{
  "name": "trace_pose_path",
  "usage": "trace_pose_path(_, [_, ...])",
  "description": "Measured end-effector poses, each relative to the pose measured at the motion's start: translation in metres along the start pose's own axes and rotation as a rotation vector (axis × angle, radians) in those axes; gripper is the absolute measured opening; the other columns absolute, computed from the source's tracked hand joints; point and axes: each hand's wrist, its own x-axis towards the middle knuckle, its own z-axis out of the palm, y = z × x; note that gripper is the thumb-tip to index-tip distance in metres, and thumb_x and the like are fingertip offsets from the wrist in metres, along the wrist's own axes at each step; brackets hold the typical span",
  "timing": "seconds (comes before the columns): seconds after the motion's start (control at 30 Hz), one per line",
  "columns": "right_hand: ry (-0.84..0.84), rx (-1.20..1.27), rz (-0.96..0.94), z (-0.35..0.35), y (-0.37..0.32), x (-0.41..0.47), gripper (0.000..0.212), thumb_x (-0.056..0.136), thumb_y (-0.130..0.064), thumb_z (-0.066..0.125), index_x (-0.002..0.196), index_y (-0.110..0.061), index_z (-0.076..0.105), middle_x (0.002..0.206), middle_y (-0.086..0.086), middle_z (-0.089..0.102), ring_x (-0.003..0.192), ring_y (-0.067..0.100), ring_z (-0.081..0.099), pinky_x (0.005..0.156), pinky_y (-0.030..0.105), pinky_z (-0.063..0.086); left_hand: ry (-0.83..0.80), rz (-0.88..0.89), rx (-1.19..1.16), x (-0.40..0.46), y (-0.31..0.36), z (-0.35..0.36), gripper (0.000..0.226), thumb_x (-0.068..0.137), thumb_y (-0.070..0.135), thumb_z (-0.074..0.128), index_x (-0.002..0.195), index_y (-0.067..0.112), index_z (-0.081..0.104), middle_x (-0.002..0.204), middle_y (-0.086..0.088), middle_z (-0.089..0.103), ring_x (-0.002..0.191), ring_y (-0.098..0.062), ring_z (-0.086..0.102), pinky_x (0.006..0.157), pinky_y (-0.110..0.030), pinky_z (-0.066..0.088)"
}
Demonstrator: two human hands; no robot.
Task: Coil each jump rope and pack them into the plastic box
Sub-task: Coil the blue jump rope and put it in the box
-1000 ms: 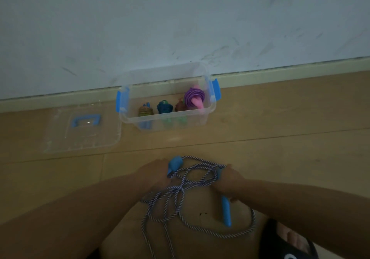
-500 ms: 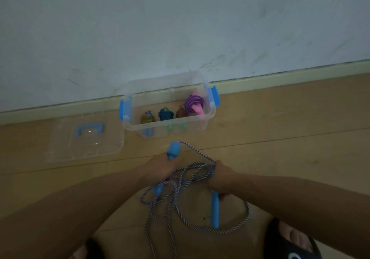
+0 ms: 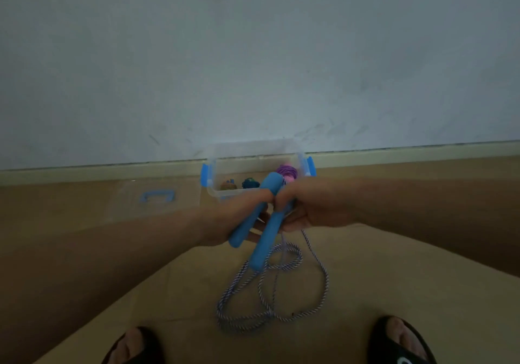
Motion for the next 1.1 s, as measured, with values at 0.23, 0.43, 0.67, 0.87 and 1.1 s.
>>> trace_pose_path(0.23, [0.035, 0.144, -0.191, 0.022, -0.029, -0.038, 0.034, 0.085, 0.007, 0.05, 0.118, 0.013, 0.056, 0.12, 0.027, 0.064, 0.1, 0.03, 0.07, 0.082, 0.032, 0.059, -0.129, 0.066, -0.149, -0.075, 0.026, -0.013, 0.023, 0.092, 0.017, 0.057, 0.11, 0.004, 0.057, 0.086, -0.011, 0.057, 0.067, -0.019, 0.061, 0.062, -0.029, 0.054])
trace_pose_path(0.43, [0.225, -0.424, -0.266, 0.031, -0.03, -0.05, 0.016, 0.086, -0.003, 0.062, 0.102, -0.004, 0.058, 0.102, 0.015, 0.065, 0.09, 0.025, 0.067, 0.089, 0.04, 0.057, 0.028, 0.143, 0.151, -0.1, 0.017, -0.023, 0.022, 0.083, -0.006, 0.063, 0.095, 0.006, 0.049, 0.058, -0.003, 0.048, 0.046, -0.011, 0.045, 0.045, -0.024, 0.039])
trace_pose_path(0.67, [0.28, -0.681, -0.54, 0.05, 0.001, -0.052, 0.101, 0.066, 0.0, 0.079, 0.145, -0.036, 0.028, 0.124, 0.0, 0.05, 0.109, 0.021, 0.057, 0.089, 0.038, 0.054, -0.129, 0.163, 0.18, -0.119, 0.017, -0.041, 0.019, 0.063, -0.004, 0.054, 0.074, 0.008, 0.045, 0.063, -0.007, 0.041, 0.047, -0.013, 0.038, 0.043, -0.022, 0.035])
trace_pose_path(0.87, [0.156, -0.525, -0.467, 0.061, 0.003, -0.06, 0.028, 0.077, -0.007, 0.076, 0.102, -0.014, 0.066, 0.081, 0.007, 0.07, 0.074, 0.022, 0.069, 0.075, 0.035, 0.06, -0.168, 0.163, 0.335, -0.123, 0.01, -0.046, 0.025, 0.063, -0.006, 0.058, 0.079, 0.013, 0.053, 0.069, -0.001, 0.052, 0.057, -0.013, 0.048, 0.052, -0.027, 0.045])
trace_pose_path(1.1, [0.29, -0.539, -0.43, 0.064, 0.009, -0.049, 0.029, 0.084, -0.02, 0.073, 0.109, -0.018, 0.059, 0.081, 0.003, 0.059, 0.048, 0.011, 0.056, 0.052, 0.025, 0.052, 0.233, 0.365, 1.033, -0.105, -0.007, -0.061, 0.021, 0.089, 0.036, 0.062, 0.098, 0.029, 0.045, 0.081, 0.004, 0.054, 0.069, -0.016, 0.054, 0.065, -0.032, 0.042])
